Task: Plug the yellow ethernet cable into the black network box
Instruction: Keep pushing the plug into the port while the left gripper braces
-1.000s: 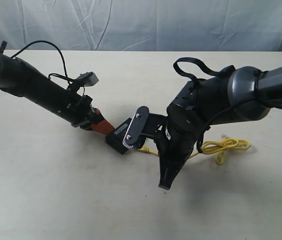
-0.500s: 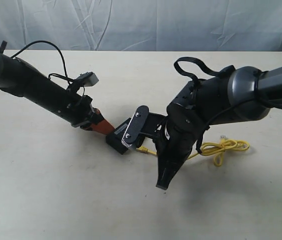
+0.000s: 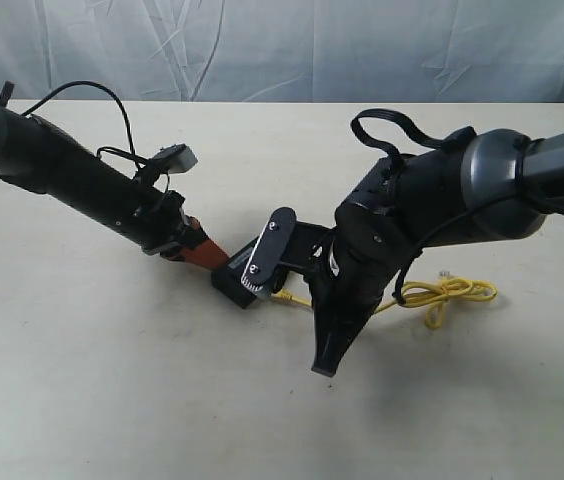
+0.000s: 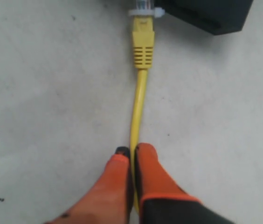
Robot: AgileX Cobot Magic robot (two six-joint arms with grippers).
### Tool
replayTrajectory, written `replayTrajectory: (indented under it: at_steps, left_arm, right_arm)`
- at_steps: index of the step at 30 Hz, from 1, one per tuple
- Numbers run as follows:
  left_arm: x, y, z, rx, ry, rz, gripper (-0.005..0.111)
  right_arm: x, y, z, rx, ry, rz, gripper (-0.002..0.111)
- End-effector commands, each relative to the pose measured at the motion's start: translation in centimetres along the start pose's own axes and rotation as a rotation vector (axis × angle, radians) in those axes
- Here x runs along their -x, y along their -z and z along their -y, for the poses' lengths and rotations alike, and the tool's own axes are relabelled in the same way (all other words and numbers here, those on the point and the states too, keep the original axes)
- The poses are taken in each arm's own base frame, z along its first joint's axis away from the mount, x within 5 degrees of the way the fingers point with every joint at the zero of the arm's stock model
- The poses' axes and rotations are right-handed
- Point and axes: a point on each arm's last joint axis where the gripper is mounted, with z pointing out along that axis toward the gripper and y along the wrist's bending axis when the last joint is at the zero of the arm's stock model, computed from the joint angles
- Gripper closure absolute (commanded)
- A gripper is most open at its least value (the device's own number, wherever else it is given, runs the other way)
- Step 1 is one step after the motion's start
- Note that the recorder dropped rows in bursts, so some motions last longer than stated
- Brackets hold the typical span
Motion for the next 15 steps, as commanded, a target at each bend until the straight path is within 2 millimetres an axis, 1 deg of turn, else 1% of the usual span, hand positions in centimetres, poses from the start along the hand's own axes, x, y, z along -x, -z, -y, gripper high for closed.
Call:
replayTrajectory:
  at_steps: [1, 4, 15]
  left_arm:
    - [-0.14, -0.15, 0.03, -0.009, 0.002, -0.003, 0.107]
    - [-0.14, -0.15, 0.03, -0.009, 0.002, -0.003, 0.107]
    - [-0.15, -0.15, 0.09, -0.016, 0.004, -0.005, 0.107]
  right_arm:
    - [0.18, 0.14, 0.08, -0.003, 0.000, 0.015, 0.109]
    - [0.18, 0.10, 0.07, -0.003, -0.004, 0.014, 0.109]
    - [0.01, 0.10, 0.02, 0.003, -0.117, -0.004, 0.109]
